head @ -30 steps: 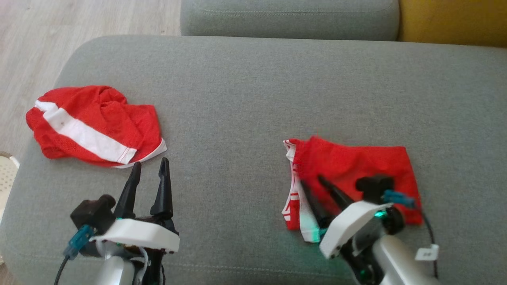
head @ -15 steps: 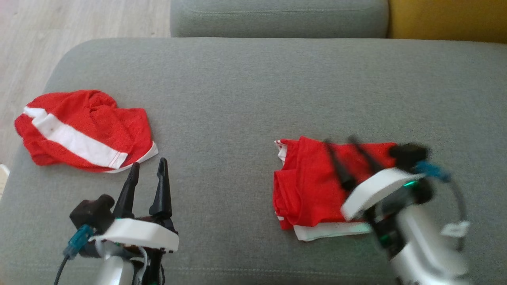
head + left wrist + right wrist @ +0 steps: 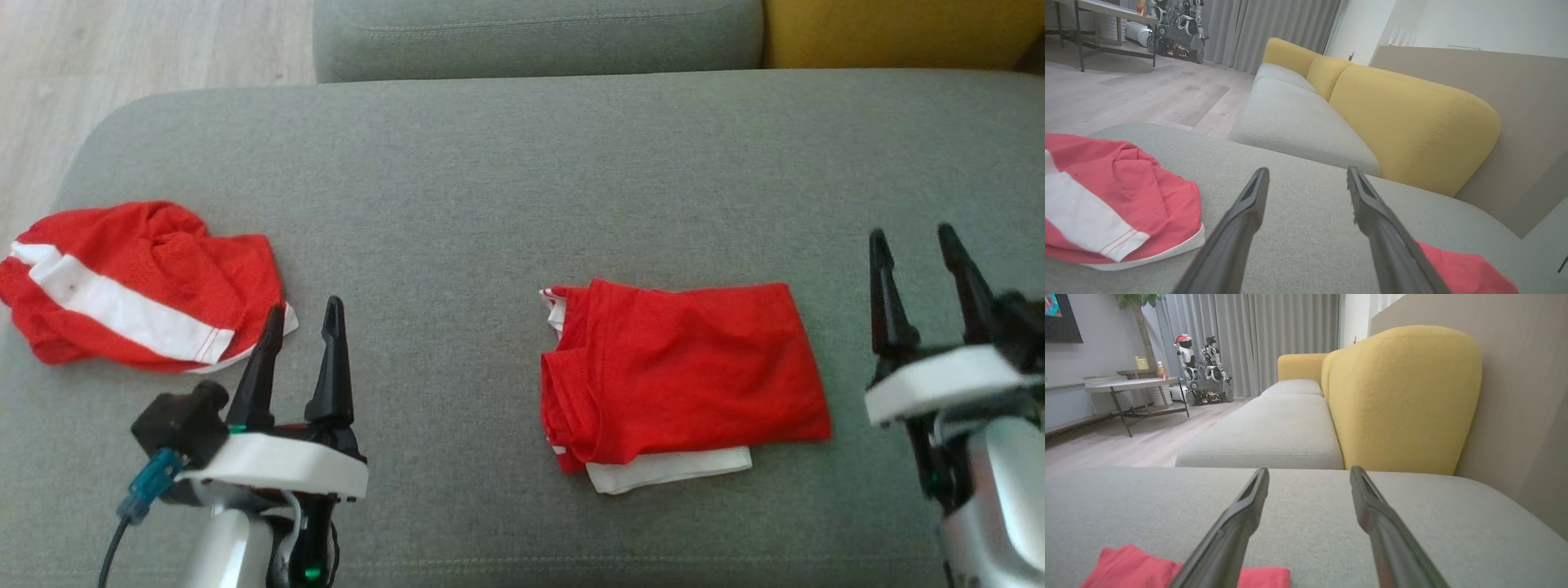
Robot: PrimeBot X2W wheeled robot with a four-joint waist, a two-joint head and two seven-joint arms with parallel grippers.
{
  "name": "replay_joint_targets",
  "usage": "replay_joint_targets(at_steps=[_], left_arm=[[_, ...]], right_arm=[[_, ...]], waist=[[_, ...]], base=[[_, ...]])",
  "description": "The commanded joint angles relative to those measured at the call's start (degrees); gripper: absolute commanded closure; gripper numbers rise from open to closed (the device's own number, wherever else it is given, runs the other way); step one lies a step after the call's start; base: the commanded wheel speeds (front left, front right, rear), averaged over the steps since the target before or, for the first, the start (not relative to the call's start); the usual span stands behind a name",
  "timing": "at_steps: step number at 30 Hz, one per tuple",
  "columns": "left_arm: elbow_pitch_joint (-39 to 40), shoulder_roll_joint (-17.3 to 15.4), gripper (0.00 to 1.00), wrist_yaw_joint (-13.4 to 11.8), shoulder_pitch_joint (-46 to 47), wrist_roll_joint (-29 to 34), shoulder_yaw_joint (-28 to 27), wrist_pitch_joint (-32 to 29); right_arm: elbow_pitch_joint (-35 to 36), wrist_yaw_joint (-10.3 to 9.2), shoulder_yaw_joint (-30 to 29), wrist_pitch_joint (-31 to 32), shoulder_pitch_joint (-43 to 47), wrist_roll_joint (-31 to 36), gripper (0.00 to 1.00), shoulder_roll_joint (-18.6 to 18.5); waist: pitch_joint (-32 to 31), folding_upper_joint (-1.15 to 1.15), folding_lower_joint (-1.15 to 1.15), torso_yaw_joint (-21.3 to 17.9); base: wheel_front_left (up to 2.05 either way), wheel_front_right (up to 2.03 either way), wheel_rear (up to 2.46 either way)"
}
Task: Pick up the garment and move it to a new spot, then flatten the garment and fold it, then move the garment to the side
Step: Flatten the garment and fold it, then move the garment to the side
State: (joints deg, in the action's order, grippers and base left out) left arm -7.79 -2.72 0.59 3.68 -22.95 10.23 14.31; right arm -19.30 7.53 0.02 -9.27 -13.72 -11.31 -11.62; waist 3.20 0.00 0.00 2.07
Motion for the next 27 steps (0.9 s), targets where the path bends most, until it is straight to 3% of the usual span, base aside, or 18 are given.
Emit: replay_joint_targets(at_steps=[1,17,22,27], left_arm=[[2.44,-0.16,0.0,0.42,2.44,-0.07,-1.7,0.69],[4.95,-0.16,0.0,0.86,-0.08,1.31,-1.81,0.69],[4.99,-0.16,0.0,0.81,0.19,1.16,-1.27,0.69],[4.5,-0.16,0.0,0.7,0.76,1.06,-0.59,0.69]], right_arm=[[2.16,-0.04,0.69,-2.16,0.49,2.48,0.0,-1.13],[3.02,-0.04,-4.16,-5.68,5.2,6.4,0.0,2.75],[1.59,-0.04,-2.57,-5.42,5.13,5.05,0.0,3.26],[-1.59,-0.04,0.08,-1.31,3.94,1.38,0.0,3.85]], waist=[[0.08,0.0,0.0,-0.29],[0.21,0.0,0.0,-1.67],[0.85,0.0,0.0,-1.39],[2.87,0.0,0.0,-1.06]], base=[[0.0,0.0,0.0],[0.0,0.0,0.0],[0.0,0.0,0.0],[0.0,0.0,0.0]])
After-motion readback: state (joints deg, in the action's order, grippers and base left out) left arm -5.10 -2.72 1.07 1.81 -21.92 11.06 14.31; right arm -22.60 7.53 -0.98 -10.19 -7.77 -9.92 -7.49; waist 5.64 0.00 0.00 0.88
